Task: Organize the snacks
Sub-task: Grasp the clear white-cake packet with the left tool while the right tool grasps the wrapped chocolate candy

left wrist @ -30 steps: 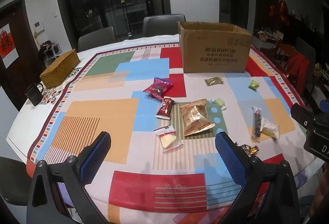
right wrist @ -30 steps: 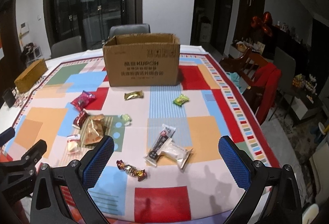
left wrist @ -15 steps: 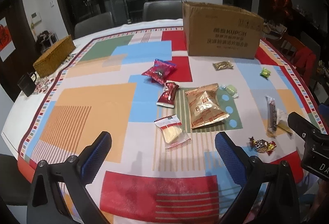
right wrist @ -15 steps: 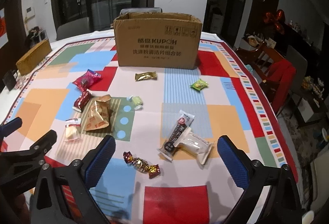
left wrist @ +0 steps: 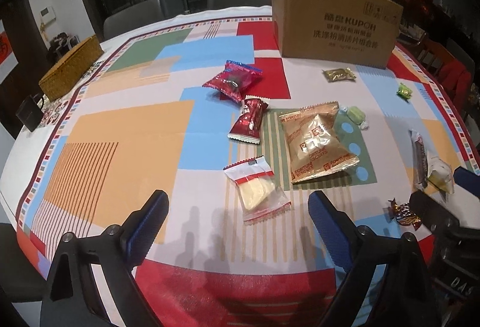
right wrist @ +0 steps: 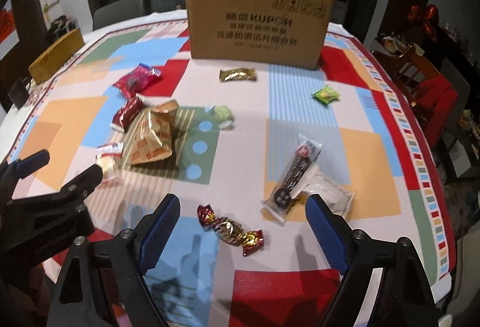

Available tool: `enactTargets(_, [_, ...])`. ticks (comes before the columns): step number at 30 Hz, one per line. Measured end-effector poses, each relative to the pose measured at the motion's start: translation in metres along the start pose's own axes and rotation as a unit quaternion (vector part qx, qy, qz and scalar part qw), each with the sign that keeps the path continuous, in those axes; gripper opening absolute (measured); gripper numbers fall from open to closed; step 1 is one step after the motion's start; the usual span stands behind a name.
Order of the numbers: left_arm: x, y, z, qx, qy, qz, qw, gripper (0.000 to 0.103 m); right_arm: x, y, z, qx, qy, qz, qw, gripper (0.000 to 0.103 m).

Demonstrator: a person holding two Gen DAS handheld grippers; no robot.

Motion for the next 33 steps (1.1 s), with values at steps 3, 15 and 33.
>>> enactTargets(3, [0.002, 0.007, 0.001, 0.001, -0.002, -0.007, 1.0000, 0.094, 0.005, 0.008, -0.002, -0.001, -0.005, -0.014, 1.000, 0.080])
enactTargets(15, [0.001, 0.029, 0.005, 0.016, -0.003, -0.026, 0.9995, 0.084, 0.021, 0.034, -0.011, -0.012, -0.012, -0.060, 0.998, 0.060])
enactTargets(33, [0.000, 0.047, 0.016, 0.048, -0.008, -0.043, 0.9979, 0.042, 0.017, 0.046, -0.012, -0.037, 0.005, -0.067, 0.997, 0.018])
Point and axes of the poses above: each gripper's, at about its wrist camera, not at the fingertips, and y roughly the way its jaws point, z to its right, x to its underside, the point moved 9 cm from there along y, roughly the way its jaws point
